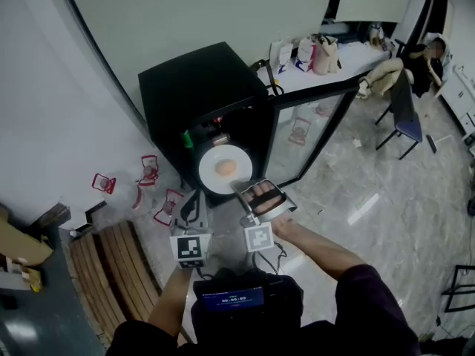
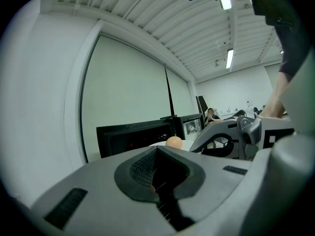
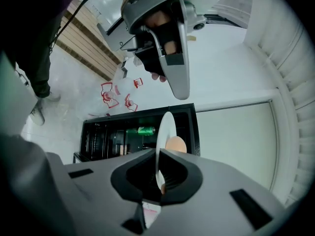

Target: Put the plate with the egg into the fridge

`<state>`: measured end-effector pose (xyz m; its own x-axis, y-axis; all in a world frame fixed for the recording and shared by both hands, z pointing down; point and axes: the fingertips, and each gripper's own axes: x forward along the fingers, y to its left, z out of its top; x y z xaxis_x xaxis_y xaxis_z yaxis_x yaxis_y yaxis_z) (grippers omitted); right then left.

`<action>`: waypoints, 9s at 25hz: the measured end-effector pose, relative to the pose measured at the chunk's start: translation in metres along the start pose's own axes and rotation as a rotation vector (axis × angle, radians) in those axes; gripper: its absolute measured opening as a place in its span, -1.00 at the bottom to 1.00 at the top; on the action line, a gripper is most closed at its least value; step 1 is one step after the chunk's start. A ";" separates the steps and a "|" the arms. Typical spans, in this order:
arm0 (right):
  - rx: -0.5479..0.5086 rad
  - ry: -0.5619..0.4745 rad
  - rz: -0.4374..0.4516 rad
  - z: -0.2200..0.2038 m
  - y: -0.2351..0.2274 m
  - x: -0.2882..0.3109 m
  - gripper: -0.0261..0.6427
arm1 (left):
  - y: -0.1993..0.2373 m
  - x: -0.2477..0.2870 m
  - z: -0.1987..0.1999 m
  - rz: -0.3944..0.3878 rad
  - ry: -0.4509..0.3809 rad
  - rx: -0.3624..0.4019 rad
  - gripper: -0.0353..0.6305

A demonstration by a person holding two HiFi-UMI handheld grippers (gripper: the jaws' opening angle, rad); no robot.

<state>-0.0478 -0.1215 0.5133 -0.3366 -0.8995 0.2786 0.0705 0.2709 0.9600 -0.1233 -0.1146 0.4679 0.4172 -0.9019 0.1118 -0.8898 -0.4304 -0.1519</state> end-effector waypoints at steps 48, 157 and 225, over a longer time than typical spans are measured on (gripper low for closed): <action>0.009 0.005 0.448 -0.054 0.203 0.346 -0.85 | 0.072 0.136 -0.187 0.039 0.148 -0.050 -0.87; 1.546 -0.150 0.261 -0.346 0.088 -0.209 0.42 | -0.405 0.057 0.020 -0.170 0.024 -0.079 -0.87; 1.487 -0.603 0.204 0.043 -0.031 -0.009 -0.89 | -0.012 -0.011 -0.015 0.131 -0.027 -0.070 -0.87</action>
<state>-0.0877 -0.1070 0.4795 -0.7620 -0.6476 -0.0035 -0.6461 0.7606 -0.0644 -0.1206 -0.0987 0.4829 0.3009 -0.9512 0.0688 -0.9471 -0.3065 -0.0947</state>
